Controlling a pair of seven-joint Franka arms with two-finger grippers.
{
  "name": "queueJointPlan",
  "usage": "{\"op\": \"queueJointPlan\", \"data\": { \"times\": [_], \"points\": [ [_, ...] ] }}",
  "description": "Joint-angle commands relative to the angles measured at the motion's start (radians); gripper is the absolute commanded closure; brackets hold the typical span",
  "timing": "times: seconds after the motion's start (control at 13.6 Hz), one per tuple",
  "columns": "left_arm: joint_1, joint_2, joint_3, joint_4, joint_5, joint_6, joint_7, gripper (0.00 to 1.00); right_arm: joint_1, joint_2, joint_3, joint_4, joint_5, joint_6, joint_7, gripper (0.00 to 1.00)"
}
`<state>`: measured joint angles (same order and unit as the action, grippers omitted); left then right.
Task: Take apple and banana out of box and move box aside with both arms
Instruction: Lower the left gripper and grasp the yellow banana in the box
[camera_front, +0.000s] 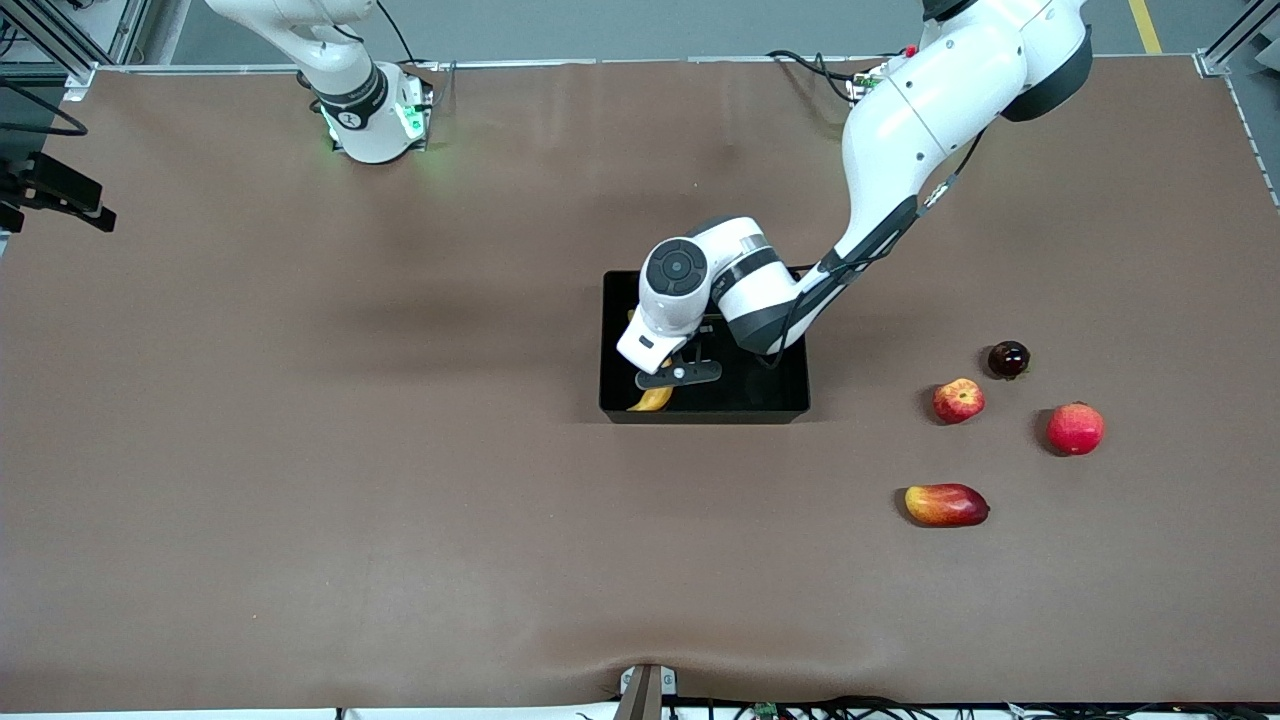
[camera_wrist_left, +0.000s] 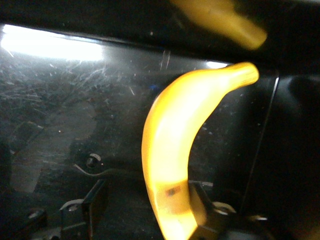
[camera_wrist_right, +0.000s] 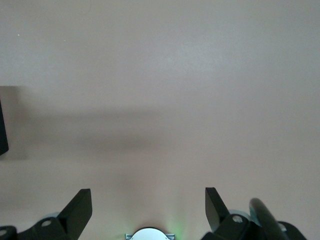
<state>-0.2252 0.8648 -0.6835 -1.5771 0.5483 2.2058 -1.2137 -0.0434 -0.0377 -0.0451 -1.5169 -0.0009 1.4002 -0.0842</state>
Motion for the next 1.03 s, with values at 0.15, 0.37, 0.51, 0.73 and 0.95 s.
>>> {"op": "queueJointPlan", "data": {
  "times": [0.15, 0.37, 0.51, 0.73, 0.95],
  "points": [
    [0.000, -0.029, -0.008, -0.004, 0.004, -0.002, -0.013, 0.23, -0.016, 0.031, 0.008, 0.015, -0.004, 0.000, -0.009, 0.00],
    [-0.013, -0.010, -0.005, -0.006, 0.005, 0.008, -0.012, 0.23, -0.026, 0.076, 0.008, 0.017, -0.004, 0.000, -0.011, 0.00],
    [-0.019, 0.014, -0.002, -0.006, 0.013, 0.023, -0.012, 0.25, -0.030, 0.079, 0.007, 0.015, -0.001, -0.004, -0.011, 0.00],
    [-0.052, 0.036, 0.019, -0.007, 0.018, 0.060, -0.012, 0.51, -0.021, 0.085, 0.008, 0.014, -0.001, -0.006, -0.009, 0.00],
    [-0.088, 0.034, 0.058, -0.009, 0.018, 0.060, -0.009, 0.96, -0.018, 0.087, 0.008, 0.012, 0.001, -0.006, -0.008, 0.00]
  ]
}}
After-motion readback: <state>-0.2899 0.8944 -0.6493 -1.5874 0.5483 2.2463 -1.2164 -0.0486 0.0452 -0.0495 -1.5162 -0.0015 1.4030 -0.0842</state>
